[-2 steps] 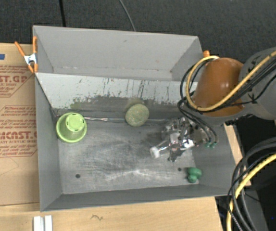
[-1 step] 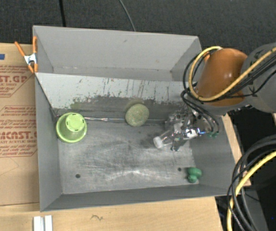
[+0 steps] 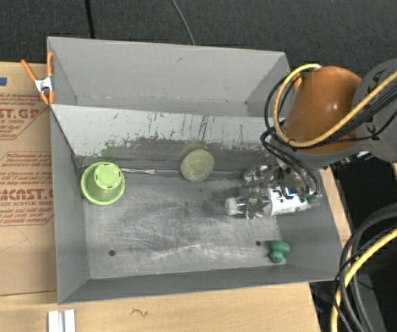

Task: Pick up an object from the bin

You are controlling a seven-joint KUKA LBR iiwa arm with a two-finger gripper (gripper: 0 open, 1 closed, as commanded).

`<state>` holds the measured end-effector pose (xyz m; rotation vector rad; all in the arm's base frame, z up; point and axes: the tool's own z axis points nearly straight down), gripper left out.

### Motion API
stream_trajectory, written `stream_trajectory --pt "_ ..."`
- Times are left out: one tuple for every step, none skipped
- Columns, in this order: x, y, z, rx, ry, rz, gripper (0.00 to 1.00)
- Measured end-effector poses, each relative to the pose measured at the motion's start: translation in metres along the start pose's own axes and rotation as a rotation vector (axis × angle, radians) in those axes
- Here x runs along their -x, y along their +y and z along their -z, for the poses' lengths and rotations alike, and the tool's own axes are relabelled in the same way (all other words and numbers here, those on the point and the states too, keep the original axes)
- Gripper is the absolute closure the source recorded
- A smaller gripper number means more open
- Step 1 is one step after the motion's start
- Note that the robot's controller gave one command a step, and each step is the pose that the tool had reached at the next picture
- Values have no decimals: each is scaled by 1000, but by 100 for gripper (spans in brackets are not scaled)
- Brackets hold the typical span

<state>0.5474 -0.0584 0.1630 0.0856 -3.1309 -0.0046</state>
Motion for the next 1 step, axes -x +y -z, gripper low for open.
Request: stream_trajectory --pt "36 -51 68 -3 -13 0 100"
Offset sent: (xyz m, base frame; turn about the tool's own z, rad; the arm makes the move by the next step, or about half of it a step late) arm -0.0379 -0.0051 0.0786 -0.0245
